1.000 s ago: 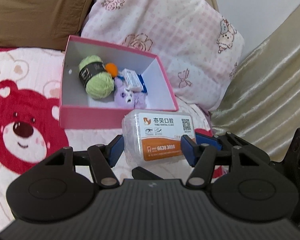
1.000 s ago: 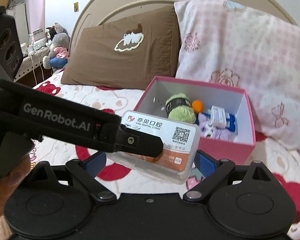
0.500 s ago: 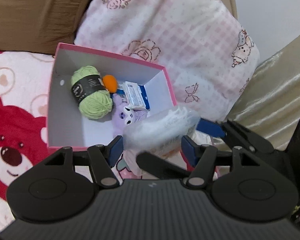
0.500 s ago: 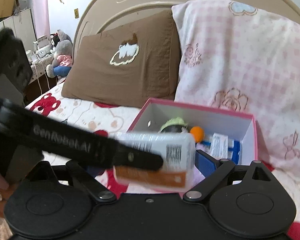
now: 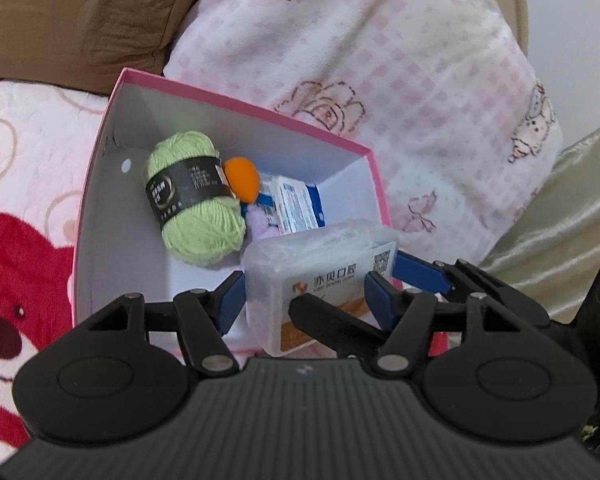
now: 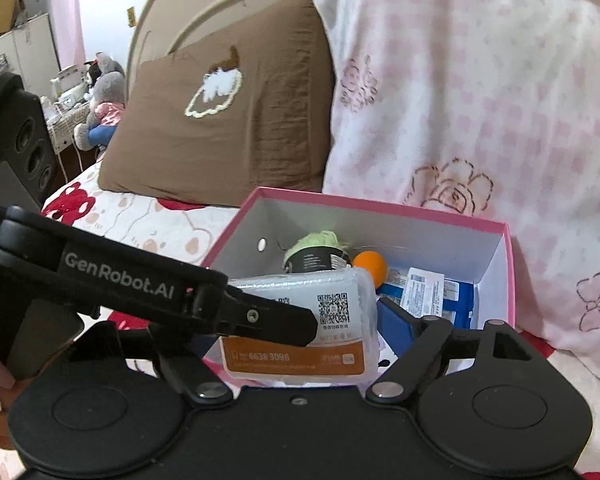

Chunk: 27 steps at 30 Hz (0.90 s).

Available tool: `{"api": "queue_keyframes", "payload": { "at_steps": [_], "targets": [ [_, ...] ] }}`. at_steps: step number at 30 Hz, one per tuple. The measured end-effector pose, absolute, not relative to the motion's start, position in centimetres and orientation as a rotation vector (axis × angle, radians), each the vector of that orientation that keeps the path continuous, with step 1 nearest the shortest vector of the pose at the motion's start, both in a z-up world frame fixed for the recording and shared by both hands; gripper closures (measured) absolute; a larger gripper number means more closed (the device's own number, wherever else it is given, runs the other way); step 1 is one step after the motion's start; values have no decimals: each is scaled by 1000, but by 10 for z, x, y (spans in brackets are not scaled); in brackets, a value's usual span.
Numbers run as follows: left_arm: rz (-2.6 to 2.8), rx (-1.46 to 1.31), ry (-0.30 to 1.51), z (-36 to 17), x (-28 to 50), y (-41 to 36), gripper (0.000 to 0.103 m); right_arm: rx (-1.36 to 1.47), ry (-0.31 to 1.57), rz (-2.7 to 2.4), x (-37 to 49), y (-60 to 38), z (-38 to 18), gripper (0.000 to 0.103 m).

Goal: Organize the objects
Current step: 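Lower the clear plastic box into the pink box and open the left gripper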

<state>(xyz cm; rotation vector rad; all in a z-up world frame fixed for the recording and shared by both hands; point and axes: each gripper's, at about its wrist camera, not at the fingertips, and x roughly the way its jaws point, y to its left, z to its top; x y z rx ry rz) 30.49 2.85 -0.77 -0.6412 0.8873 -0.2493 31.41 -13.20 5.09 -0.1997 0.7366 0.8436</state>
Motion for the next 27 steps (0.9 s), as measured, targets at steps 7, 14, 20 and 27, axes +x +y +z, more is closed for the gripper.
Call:
{"api": "queue_keyframes", "payload": {
  "at_steps": [7, 14, 20, 27],
  "targets": [
    [-210, -678, 887, -29, 327, 39, 39, -161, 794, 833, 345, -131, 34, 29],
    [-163, -680, 928, -53, 333, 43, 39, -121, 908, 841, 361, -128, 12, 42],
    [-159, -656, 1002, -73, 341, 36, 39, -113, 977, 812, 365, -128, -11, 46],
    [-95, -543, 1043, -79, 346, 23, 49, -163, 1026, 790, 369, -128, -26, 56]
  ]
}}
